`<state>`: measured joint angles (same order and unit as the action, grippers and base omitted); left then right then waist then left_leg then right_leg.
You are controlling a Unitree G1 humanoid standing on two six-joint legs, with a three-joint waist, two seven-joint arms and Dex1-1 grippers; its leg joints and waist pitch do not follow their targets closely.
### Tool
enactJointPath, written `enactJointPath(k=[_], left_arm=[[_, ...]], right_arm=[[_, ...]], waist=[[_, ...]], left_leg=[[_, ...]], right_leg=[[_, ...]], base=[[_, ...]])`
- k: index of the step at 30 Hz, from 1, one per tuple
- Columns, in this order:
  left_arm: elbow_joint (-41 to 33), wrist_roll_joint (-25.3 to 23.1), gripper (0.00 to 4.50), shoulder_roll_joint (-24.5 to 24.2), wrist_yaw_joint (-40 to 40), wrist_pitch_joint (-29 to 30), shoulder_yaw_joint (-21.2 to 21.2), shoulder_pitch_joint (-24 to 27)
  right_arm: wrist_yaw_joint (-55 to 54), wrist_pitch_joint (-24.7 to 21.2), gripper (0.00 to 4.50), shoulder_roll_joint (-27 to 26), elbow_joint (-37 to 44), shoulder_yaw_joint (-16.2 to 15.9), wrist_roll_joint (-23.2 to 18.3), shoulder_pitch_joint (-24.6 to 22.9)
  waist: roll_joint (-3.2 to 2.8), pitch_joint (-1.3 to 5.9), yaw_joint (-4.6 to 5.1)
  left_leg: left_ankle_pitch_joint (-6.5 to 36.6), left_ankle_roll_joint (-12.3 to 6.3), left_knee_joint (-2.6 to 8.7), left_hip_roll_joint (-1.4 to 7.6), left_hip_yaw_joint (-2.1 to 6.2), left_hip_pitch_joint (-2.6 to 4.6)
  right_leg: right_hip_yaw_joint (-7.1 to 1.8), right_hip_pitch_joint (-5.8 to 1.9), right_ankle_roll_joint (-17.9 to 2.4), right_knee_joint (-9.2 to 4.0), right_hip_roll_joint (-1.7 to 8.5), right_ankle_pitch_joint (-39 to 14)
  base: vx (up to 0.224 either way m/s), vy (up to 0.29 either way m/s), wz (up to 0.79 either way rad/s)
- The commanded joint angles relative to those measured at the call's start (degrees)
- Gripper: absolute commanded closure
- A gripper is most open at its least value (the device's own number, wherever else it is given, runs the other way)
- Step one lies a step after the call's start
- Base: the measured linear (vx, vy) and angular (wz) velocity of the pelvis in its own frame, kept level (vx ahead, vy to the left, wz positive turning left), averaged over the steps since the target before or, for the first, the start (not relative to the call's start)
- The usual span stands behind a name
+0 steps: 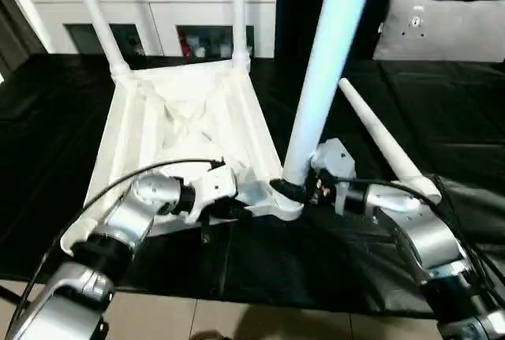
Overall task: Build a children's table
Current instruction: Insert table leg to table base
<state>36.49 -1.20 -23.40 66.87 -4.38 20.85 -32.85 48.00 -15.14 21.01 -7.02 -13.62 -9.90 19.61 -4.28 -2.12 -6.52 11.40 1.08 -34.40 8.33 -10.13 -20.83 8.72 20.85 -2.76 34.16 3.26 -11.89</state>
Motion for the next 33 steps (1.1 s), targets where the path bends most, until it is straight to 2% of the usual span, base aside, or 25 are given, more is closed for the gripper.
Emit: enactJointPath(k=[1, 3, 5, 9, 11, 13, 14, 15, 16, 17, 18, 19, 20, 21, 22, 23, 24, 26, 27, 28, 29, 30, 31, 32, 33], left_arm=[[0.56, -0.76, 4.50, -1.19, 0.19, -3.44, -1.71, -6.51], [1.85, -1.02, 4.50, -1.35, 0.62, -3.94, -1.62, -7.53], [4.48, -1.70, 4.50, -1.96, 1.22, -5.78, -1.34, -8.82], [5.38, -1.60, 4.50, -2.60, 1.53, -6.34, -1.64, -8.65], [5.41, -1.68, 4.50, -2.97, 1.33, -6.10, -1.91, -8.10], [0.58, -0.43, 4.50, -4.06, -0.47, -1.23, -3.87, -4.16], [-1.25, -0.18, 4.50, -4.32, -1.21, 0.25, -4.40, -2.88], [-1.65, -0.13, 4.50, -4.37, -1.38, 0.57, -4.51, -2.59], [-6.90, 0.32, 4.50, -4.84, -3.21, 3.91, -5.75, 1.12], [-8.92, 0.49, 4.50, -4.89, -3.90, 5.38, -6.14, 2.49], [-15.06, 1.00, 4.50, -4.60, -6.27, 9.91, -7.33, 6.70], [-16.53, 1.03, 4.50, -4.39, -6.93, 11.00, -7.54, 7.71], [-23.11, 0.97, 4.50, -3.33, -9.87, 15.73, -8.28, 12.27], [-27.61, 0.83, 4.50, -1.94, -11.76, 18.47, -8.18, 15.31], [-30.96, 0.77, 4.50, -0.57, -13.13, 20.54, -7.84, 17.37], [-30.96, 0.77, 4.50, -0.57, -13.13, 20.54, -7.84, 17.37], [-33.31, 0.28, 4.50, 0.97, -14.65, 22.46, -7.36, 18.39], [-37.83, -1.39, 4.50, 6.24, -19.52, 27.63, -5.26, 18.83], [-37.87, -1.44, 4.50, 6.37, -19.63, 27.72, -5.22, 18.80], [-38.46, -2.18, 4.50, 7.62, -21.18, 29.29, -4.75, 18.17], [-38.88, -2.79, 4.50, 7.77, -22.15, 30.53, -4.77, 17.84], [-38.96, -2.87, 4.50, 7.77, -22.27, 30.71, -4.78, 17.82], [-39.26, -3.19, 4.50, 7.75, -22.78, 31.42, -4.83, 17.70], [-39.24, -3.85, 4.50, 7.44, -23.64, 32.22, -5.14, 17.40], [-39.23, -3.86, 4.50, 7.43, -23.65, 32.23, -5.14, 17.40]], right_arm=[[2.64, -6.14, 2.62, 0.01, -6.88, -4.88, 1.46, -3.25], [2.52, -6.71, 2.62, -0.23, -7.44, -4.98, 1.53, -2.99], [2.25, -6.98, 2.62, -0.85, -8.57, -5.06, 1.97, -2.36], [1.79, -7.10, 2.62, -1.61, -9.09, -5.20, 2.15, -1.59], [1.57, -7.19, 2.62, -1.95, -9.28, -5.45, 2.16, -1.20], [1.00, -7.25, 2.62, -2.78, -9.85, -5.84, 2.45, -0.42], [0.60, -7.28, 2.62, -3.01, -10.08, -5.78, 2.59, -0.23], [0.51, -7.29, 2.62, -3.06, -10.13, -5.77, 2.63, -0.19], [-0.36, -7.51, 2.62, -3.53, -10.70, -5.46, 2.96, 0.20], [-0.62, -7.60, 2.62, -3.67, -10.88, -5.33, 3.03, 0.32], [-1.34, -7.77, 2.62, -4.08, -11.54, -4.94, 3.19, 0.73], [-1.47, -7.81, 2.62, -4.17, -11.69, -4.85, 3.21, 0.82], [-2.05, -7.95, 2.62, -4.55, -12.36, -4.46, 3.26, 1.25], [-2.44, -8.00, 2.62, -4.78, -12.90, -4.12, 3.24, 1.58], [-2.65, -7.99, 2.62, -4.92, -13.31, -3.88, 3.17, 1.83], [-2.65, -7.99, 2.62, -4.92, -13.31, -3.88, 3.17, 1.83], [-2.53, -7.93, 2.62, -4.97, -13.54, -3.91, 3.15, 2.01], [-2.03, -7.73, 2.62, -4.96, -14.10, -4.09, 3.29, 2.59], [-2.02, -7.73, 2.62, -4.96, -14.10, -4.09, 3.29, 2.61], [-1.88, -7.75, 2.62, -4.90, -14.14, -4.10, 3.32, 2.84], [-1.87, -7.60, 2.62, -4.81, -14.16, -4.11, 3.36, 2.98], [-1.87, -7.57, 2.62, -4.80, -14.17, -4.11, 3.37, 3.00], [-1.87, -7.46, 2.62, -4.75, -14.19, -4.12, 3.40, 3.06], [-1.83, -7.44, 2.62, -4.62, -14.03, -4.04, 3.36, 3.08], [-1.83, -7.44, 2.62, -4.62, -14.03, -4.04, 3.36, 3.08]], waist=[[-0.40, 2.27, -0.01], [-0.37, 2.32, 0.02], [-0.60, 2.53, -0.01], [-0.49, 2.72, -0.08], [-0.22, 2.75, -0.13], [-0.16, 2.68, -0.06], [0.05, 2.53, 0.07], [-0.06, 2.71, 0.06], [-0.12, 2.61, 0.30], [-0.08, 2.57, 0.44], [-0.23, 2.51, 1.05], [-0.19, 2.26, 1.39], [-0.09, 2.41, 1.48], [0.52, 2.44, 1.77], [0.08, 2.15, 1.92], [0.12, 1.87, 2.05], [0.19, 1.83, 2.15], [0.98, 1.64, 1.97], [0.84, 1.23, 1.93], [0.79, 0.90, 1.65], [0.91, 0.25, 1.70], [0.85, 0.02, 1.92], [0.54, 0.02, 2.49], [0.24, 0.19, 3.05], [-0.08, 0.28, 3.28]], left_leg=[[18.02, -1.62, 4.49, 6.19, 3.44, 1.00], [18.08, -1.31, 4.60, 6.38, 3.55, 1.00], [17.96, -0.98, 4.70, 6.58, 3.71, 0.79], [16.74, -0.90, 4.70, 6.81, 3.66, 0.59], [15.71, -1.19, 4.70, 6.91, 3.52, 0.53], [15.63, -0.90, 4.82, 7.12, 3.65, 0.31], [15.89, -1.11, 4.83, 6.94, 3.49, 0.35], [15.86, -0.70, 4.75, 7.09, 3.59, 0.51], [15.91, -0.65, 4.86, 7.13, 3.66, 0.42], [15.87, -0.72, 4.97, 7.17, 3.66, 0.37], [16.90, -0.10, 5.18, 7.45, 3.80, 0.46], [17.01, -0.39, 5.20, 7.27, 3.79, 0.12], [16.95, -0.40, 5.05, 7.10, 3.68, 0.27], [15.85, -0.39, 5.18, 7.36, 3.67, 0.13], [15.05, -1.44, 5.03, 7.12, 3.47, -0.03], [15.56, -2.12, 4.79, 6.65, 3.24, 0.26], [15.90, -2.14, 4.74, 6.55, 3.04, 0.44], [16.93, -2.08, 4.54, 6.40, 2.92, 0.95], [18.10, -1.95, 4.63, 6.30, 2.96, 1.16], [20.82, -1.59, 4.28, 5.80, 2.75, 2.22], [24.65, -0.78, 3.13, 4.91, 2.57, 4.15], [26.29, -0.31, 2.69, 4.52, 2.65, 4.87], [29.42, 0.44, 2.90, 4.57, 3.12, 5.15], [33.16, 0.92, 4.19, 5.68, 3.98, 4.45], [36.04, 1.37, 4.92, 6.50, 4.47, 4.33]], right_leg=[[-5.26, -1.73, -2.27, -6.67, 8.19, -23.60], [-5.28, -1.80, -2.44, -6.57, 8.19, -22.90], [-5.38, -1.99, -3.05, -6.17, 8.36, -20.81], [-5.56, -2.08, -4.78, -5.57, 8.56, -17.15], [-5.64, -2.15, -5.42, -5.37, 8.60, -15.72], [-5.67, -2.31, -6.10, -5.06, 9.01, -16.51], [-5.62, -2.15, -5.80, -5.38, 8.79, -17.55], [-5.72, -2.21, -6.00, -5.14, 9.03, -17.43], [-5.72, -2.21, -6.11, -5.13, 8.94, -17.74], [-5.72, -2.19, -6.22, -5.13, 8.80, -17.52], [-5.77, -2.16, -6.99, -4.77, 8.87, -16.93], [-5.74, -2.21, -7.03, -4.97, 8.78, -17.29], [-5.84, -2.34, -7.09, -4.98, 8.91, -17.89], [-5.96, -2.60, -7.81, -4.77, 9.08, -16.47], [-5.85, -2.23, -7.54, -5.08, 8.57, -16.92], [-5.85, -1.91, -6.94, -5.63, 8.35, -19.68], [-5.85, -1.87, -6.60, -5.90, 8.30, -21.31], [-5.75, -1.66, -4.62, -6.71, 8.19, -26.64], [-5.58, -1.45, -4.07, -6.96, 8.08, -28.88], [-5.27, -0.61, -2.12, -7.99, 7.84, -34.90], [-4.30, 0.70, 0.35, -9.88, 7.91, -42.65], [-3.36, 0.94, 1.67, -10.51, 7.82, -45.37], [-1.71, 0.38, 3.94, -11.20, 7.24, -46.02], [-1.05, -0.87, 4.89, -10.63, 6.69, -41.83], [-1.09, -1.28, 4.60, -9.90, 6.55, -38.99]], base=[[0.000, 0.000, 0.00], [0.000, 0.000, 0.00], [0.000, 0.000, 0.00], [0.000, 0.000, 0.00], [0.000, 0.000, 0.00], [0.000, 0.000, 0.00], [0.000, 0.000, 0.00], [0.000, 0.000, 0.00], [0.000, 0.000, 0.00], [0.000, 0.000, 0.00], [0.000, 0.000, 0.00], [0.000, 0.000, 0.00], [0.000, 0.000, 0.00], [0.000, 0.000, 0.00], [0.000, 0.000, 0.00], [0.000, 0.000, 0.00], [0.000, 0.000, 0.00], [0.000, 0.000, 0.00], [0.000, 0.000, 0.00], [0.000, 0.000, 0.00], [0.000, 0.000, 0.00], [-0.058, -0.008, 0.06], [0.000, 0.000, 0.00], [0.000, 0.000, 0.00], [0.000, 0.000, 0.00]])
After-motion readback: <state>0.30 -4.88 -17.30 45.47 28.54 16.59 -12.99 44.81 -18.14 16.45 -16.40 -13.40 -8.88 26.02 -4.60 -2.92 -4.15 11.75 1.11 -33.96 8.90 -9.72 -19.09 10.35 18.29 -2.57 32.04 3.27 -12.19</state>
